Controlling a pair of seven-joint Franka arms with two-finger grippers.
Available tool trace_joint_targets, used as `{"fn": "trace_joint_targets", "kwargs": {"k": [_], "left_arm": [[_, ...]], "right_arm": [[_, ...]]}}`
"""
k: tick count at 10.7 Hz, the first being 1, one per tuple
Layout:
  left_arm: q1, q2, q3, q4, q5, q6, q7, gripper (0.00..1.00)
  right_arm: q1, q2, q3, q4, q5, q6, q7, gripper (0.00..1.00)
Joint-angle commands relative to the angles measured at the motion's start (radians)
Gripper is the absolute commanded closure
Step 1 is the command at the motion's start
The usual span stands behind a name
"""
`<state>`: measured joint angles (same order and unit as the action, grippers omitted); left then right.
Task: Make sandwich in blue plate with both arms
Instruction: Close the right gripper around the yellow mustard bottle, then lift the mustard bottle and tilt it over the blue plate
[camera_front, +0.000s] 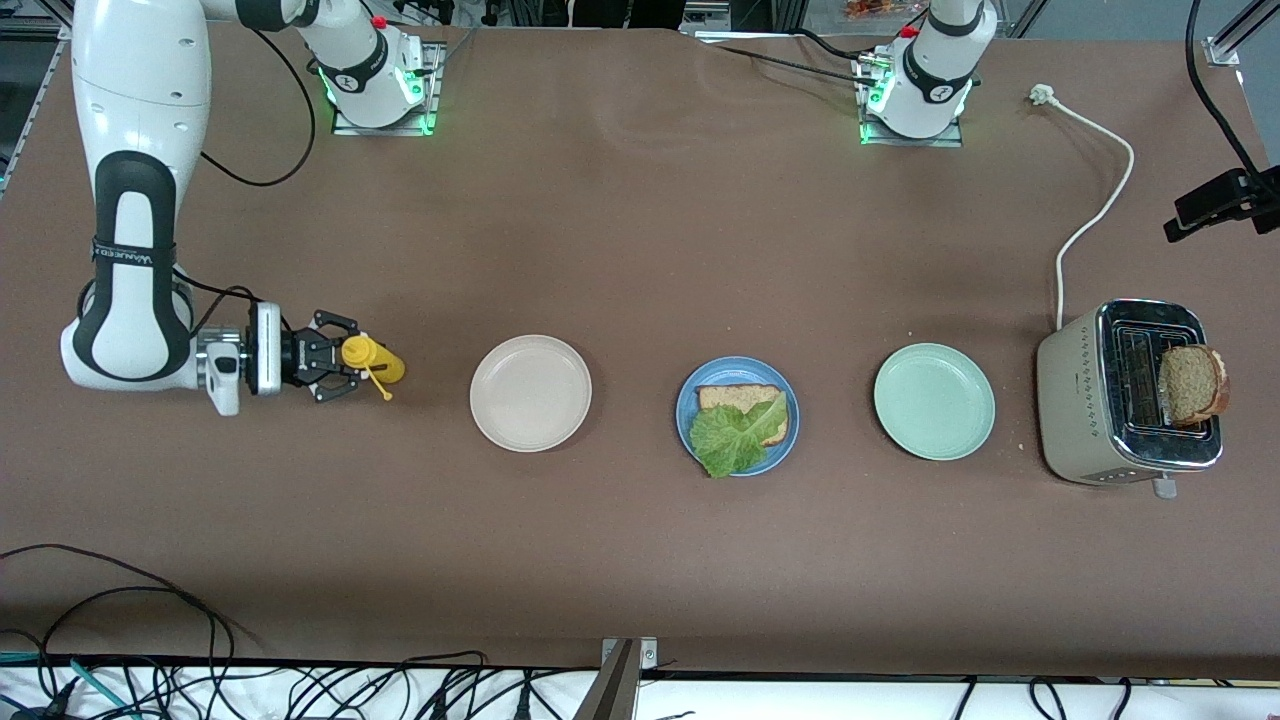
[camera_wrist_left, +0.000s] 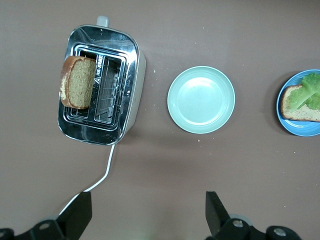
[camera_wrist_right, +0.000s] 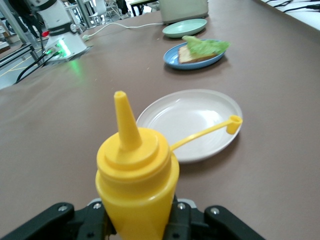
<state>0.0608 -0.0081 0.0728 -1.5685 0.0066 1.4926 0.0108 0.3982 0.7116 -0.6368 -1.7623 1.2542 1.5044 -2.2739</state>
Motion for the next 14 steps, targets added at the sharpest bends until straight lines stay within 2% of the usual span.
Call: {"fn": "trace_joint_targets", "kwargs": {"k": [1,2,4,7,8,10,14], "left_arm": [[0.013,0.007,0.001,0.022,0.000,-0.018,0.001,0.00],[0.013,0.007,-0.001,0.022,0.000,-0.018,0.001,0.00],[0.014,0.007,-0.001,0.022,0.000,-0.018,0.001,0.00],[0.014,0.007,-0.001,0.022,0.000,-0.018,0.003,0.00],[0.014,0.007,-0.001,0.022,0.000,-0.018,0.003,0.00],[0.014,0.007,-0.001,0.022,0.000,-0.018,0.003,0.00],[0.014,0.007,-0.001,0.022,0.000,-0.018,0.003,0.00]], "right_arm": [[0.042,0.002,0.009,0.180,-0.021,0.026,0.306,1.00],[0.066,-0.001,0.011,0.225,-0.036,0.058,0.409,1.00],[0.080,-0.017,0.075,0.303,-0.106,0.155,0.616,1.00],[0.096,-0.056,0.241,0.408,-0.363,0.331,0.974,1.00],[0.108,-0.072,0.294,0.421,-0.483,0.400,1.082,1.00],[0.113,-0.102,0.443,0.423,-0.748,0.534,1.303,1.00],[0.114,-0.110,0.734,0.420,-1.297,0.635,1.848,1.00]]}}
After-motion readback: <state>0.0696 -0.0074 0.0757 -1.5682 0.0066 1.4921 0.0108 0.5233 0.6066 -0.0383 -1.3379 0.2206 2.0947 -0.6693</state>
